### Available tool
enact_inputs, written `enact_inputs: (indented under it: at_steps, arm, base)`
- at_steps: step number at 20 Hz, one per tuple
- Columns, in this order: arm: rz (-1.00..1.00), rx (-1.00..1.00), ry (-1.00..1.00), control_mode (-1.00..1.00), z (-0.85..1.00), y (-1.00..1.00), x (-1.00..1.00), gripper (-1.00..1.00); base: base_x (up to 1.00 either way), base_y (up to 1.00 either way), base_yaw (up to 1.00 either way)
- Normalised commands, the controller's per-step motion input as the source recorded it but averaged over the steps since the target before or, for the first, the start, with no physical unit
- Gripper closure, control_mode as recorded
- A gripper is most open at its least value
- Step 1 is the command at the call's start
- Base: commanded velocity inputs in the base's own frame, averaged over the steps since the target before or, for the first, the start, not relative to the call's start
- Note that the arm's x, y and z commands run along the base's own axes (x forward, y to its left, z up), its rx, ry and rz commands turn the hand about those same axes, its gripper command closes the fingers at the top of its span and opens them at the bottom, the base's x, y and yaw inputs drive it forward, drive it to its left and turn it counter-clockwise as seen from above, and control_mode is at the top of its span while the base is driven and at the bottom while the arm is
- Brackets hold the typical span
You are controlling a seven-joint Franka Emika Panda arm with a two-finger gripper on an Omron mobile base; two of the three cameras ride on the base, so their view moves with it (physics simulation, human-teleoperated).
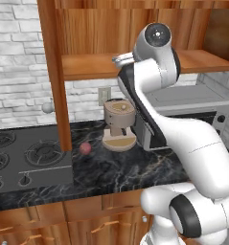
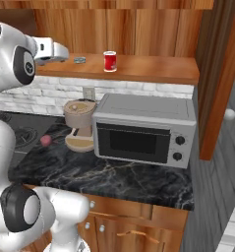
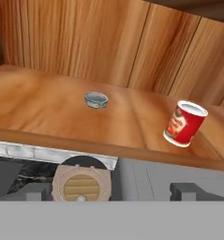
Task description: Restock the canned food cabinet by taking the new fresh canned food from the counter and placing it in the cabinet. Then, take the old canned food from the cabinet and place it on the counter.
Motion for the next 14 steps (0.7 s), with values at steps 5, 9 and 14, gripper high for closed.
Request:
enact_inputs:
  at_steps: [5,9,14]
  arm:
    - [0.0,0.15,0.06,-1.0,-0.37,0.0,0.32,-1.0]
    - [0.0,0.15,0.0,-1.0,-0.43,-0.04,0.37,-1.0]
    - [0.0,0.12,0.01,-1.0,-0.16,0.0,0.63,-1.0]
  base:
    - [0.0,0.0,0.0]
    - [0.0,0.0,0.0]
    - [0.0,0.0,0.0]
